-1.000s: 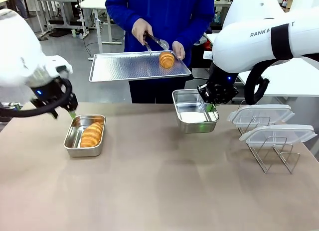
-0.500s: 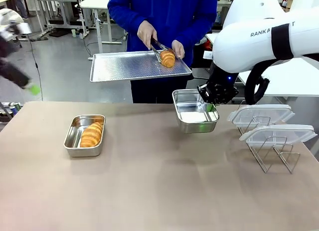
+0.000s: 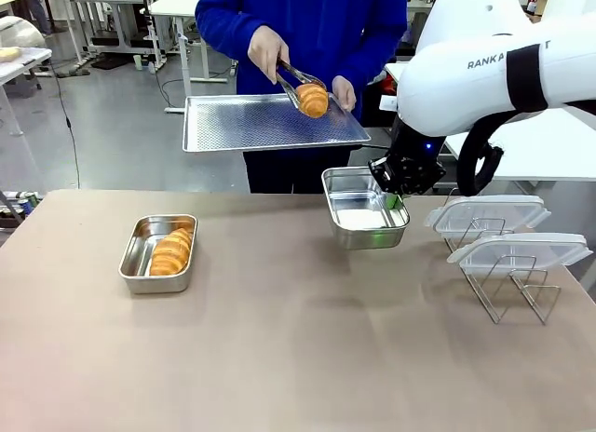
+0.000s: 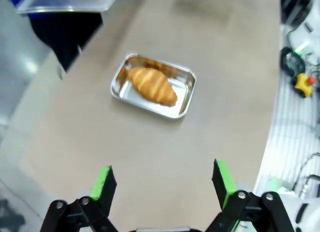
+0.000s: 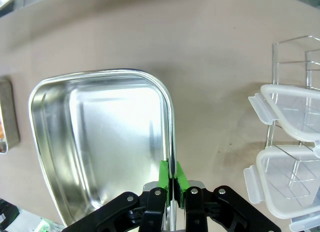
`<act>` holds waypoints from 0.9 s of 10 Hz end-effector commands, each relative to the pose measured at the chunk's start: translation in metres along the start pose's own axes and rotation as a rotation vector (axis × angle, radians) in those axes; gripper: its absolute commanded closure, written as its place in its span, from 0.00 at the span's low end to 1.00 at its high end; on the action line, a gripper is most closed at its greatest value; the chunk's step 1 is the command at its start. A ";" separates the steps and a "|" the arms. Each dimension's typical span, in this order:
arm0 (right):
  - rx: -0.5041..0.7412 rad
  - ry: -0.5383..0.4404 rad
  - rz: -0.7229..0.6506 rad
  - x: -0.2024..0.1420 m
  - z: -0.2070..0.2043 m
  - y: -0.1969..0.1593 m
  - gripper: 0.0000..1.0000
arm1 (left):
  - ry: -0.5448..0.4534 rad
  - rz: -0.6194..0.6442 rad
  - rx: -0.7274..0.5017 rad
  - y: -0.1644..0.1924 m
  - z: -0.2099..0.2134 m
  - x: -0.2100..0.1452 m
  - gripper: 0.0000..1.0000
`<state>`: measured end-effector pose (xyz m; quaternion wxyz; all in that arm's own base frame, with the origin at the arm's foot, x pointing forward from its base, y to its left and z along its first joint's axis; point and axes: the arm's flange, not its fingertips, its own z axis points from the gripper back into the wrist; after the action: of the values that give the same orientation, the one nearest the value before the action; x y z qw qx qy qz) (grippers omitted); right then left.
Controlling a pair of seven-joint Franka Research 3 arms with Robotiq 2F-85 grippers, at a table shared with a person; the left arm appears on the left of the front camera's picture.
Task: Place the bread in airtight containers.
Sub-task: Once an object is inside an Airtight Container , place the container in the center of the table.
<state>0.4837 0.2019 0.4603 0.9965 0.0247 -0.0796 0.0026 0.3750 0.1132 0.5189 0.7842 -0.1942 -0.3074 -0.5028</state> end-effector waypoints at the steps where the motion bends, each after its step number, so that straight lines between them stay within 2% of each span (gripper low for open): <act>1: -0.001 -0.010 -0.014 0.000 0.003 0.000 1.00 | -0.144 -0.073 0.012 -0.006 -0.013 -0.015 0.00; 5: -0.001 -0.010 -0.014 0.000 0.003 0.000 1.00 | -0.219 -0.030 -0.025 -0.012 -0.005 -0.011 0.00; 6: -0.001 -0.010 -0.014 0.000 0.003 0.000 1.00 | -0.170 -0.048 0.012 -0.008 -0.011 -0.013 0.00; 9: -0.001 -0.010 -0.014 0.000 0.003 0.000 1.00 | -0.170 -0.048 0.012 -0.008 -0.011 -0.013 0.00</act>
<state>0.4837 0.2019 0.4603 0.9965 0.0247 -0.0796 0.0026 0.3651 0.1115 0.5024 0.7507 -0.2267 -0.3731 -0.4958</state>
